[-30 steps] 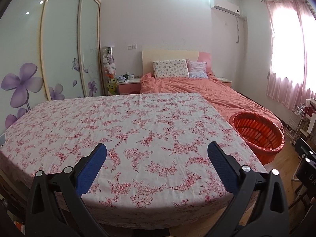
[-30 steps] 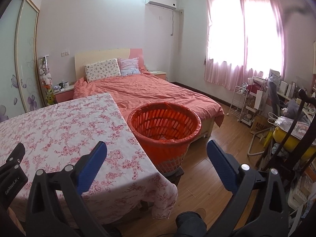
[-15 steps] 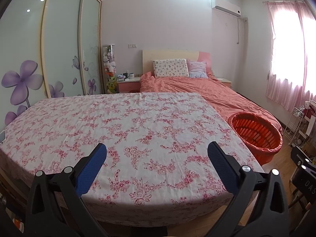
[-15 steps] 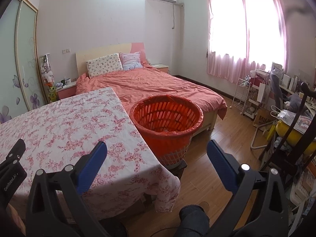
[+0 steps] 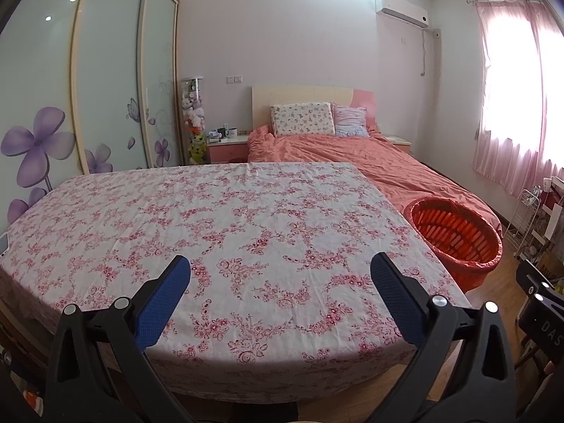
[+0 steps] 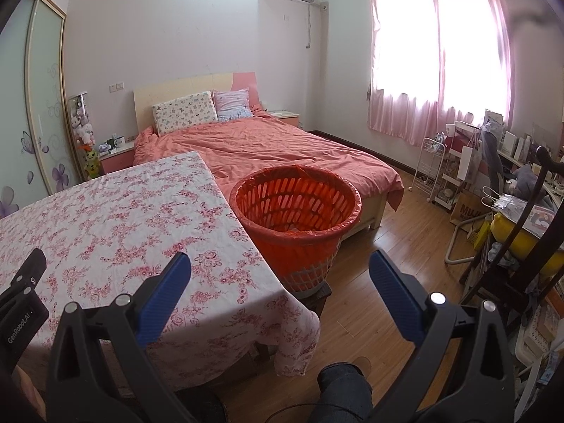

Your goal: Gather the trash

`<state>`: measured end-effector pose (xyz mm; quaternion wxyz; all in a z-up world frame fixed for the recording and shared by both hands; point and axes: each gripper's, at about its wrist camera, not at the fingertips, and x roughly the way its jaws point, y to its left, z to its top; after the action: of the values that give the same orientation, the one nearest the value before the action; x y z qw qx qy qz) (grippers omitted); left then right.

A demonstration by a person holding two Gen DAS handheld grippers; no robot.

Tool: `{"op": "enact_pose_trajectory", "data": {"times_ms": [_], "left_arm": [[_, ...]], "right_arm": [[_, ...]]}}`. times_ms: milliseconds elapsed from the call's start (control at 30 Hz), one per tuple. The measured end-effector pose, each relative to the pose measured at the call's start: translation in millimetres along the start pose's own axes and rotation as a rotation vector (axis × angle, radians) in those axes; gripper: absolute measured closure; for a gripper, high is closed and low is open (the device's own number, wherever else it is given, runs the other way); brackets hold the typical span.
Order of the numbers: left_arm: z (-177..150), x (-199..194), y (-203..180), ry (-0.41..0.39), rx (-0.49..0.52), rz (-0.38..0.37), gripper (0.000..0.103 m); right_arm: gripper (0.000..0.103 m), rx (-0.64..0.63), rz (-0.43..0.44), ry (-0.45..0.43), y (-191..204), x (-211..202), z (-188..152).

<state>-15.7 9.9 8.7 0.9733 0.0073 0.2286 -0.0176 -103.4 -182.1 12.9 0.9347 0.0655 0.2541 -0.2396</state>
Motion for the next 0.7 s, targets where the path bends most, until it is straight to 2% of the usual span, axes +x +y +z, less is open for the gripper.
{"op": "enact_pose_trajectory", "data": {"times_ms": [700], "left_arm": [[0.0, 2.2, 1.9, 0.006, -0.009, -0.001, 0.002]], "right_arm": [[0.004, -0.006, -0.001, -0.002, 0.6, -0.3, -0.3]]}}
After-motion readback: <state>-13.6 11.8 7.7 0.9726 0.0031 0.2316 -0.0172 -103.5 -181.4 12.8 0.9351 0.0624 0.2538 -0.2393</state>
